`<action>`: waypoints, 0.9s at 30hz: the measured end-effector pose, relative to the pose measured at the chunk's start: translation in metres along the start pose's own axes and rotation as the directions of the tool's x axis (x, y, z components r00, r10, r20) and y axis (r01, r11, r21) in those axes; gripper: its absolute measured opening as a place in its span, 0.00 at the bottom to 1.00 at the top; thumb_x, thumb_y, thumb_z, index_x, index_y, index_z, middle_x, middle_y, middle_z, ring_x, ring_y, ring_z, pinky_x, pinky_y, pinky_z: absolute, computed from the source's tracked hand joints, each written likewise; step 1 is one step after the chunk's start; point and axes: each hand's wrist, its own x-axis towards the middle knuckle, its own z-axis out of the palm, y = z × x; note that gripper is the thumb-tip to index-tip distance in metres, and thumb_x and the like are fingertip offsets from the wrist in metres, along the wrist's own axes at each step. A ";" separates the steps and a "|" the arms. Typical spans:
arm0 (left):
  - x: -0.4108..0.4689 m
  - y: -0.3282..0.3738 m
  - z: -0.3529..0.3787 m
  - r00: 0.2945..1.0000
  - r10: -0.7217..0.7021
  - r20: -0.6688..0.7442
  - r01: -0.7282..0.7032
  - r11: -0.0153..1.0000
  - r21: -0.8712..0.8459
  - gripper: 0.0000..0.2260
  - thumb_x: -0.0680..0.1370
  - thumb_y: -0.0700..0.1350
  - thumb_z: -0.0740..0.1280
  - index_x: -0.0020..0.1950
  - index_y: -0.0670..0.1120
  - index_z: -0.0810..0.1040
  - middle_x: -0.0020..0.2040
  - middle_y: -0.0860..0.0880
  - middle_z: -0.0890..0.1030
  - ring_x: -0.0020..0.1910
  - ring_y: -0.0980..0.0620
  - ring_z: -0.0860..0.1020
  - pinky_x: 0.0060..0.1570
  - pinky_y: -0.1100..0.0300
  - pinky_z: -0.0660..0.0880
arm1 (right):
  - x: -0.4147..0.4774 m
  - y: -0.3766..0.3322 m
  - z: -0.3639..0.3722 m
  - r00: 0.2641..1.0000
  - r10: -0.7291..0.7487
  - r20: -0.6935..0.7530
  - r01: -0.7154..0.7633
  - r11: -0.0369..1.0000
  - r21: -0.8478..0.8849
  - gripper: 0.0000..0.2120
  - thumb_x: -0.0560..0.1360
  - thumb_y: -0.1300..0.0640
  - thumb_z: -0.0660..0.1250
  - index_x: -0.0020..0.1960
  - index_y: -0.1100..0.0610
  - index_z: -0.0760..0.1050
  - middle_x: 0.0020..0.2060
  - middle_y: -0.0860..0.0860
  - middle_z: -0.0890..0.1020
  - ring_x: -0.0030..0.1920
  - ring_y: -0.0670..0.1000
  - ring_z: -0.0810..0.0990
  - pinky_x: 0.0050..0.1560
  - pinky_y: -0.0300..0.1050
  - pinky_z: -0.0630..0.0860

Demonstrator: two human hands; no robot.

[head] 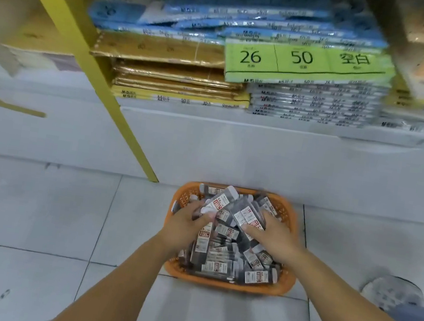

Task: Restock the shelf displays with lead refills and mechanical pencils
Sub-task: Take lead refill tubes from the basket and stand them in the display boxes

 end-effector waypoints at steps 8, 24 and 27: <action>-0.046 0.076 -0.006 0.987 0.111 -0.116 -0.129 0.978 -0.164 0.10 0.80 0.54 0.69 0.60 0.56 0.79 0.57 0.52 0.84 0.57 0.49 0.82 0.60 0.43 0.78 | -0.052 -0.070 -0.024 0.987 -0.156 -0.048 0.156 0.988 0.013 0.15 0.72 0.35 0.65 0.54 0.34 0.63 0.50 0.38 0.80 0.44 0.30 0.79 0.44 0.34 0.76; -0.114 0.184 -0.077 0.918 0.371 -0.139 -0.385 0.918 -0.095 0.04 0.82 0.53 0.66 0.56 0.58 0.76 0.48 0.56 0.87 0.46 0.50 0.84 0.44 0.53 0.81 | -0.136 -0.198 -0.123 0.900 -0.393 0.190 0.419 0.900 -0.120 0.19 0.65 0.51 0.80 0.51 0.52 0.77 0.48 0.54 0.84 0.47 0.53 0.83 0.46 0.46 0.80; -0.108 0.200 -0.088 0.900 0.403 -0.165 -0.412 0.911 -0.029 0.06 0.81 0.54 0.67 0.57 0.58 0.75 0.48 0.57 0.87 0.50 0.48 0.83 0.50 0.48 0.80 | -0.130 -0.216 -0.134 0.881 -0.423 0.211 0.457 0.877 -0.147 0.15 0.66 0.52 0.80 0.47 0.50 0.76 0.44 0.55 0.82 0.40 0.47 0.81 0.42 0.46 0.77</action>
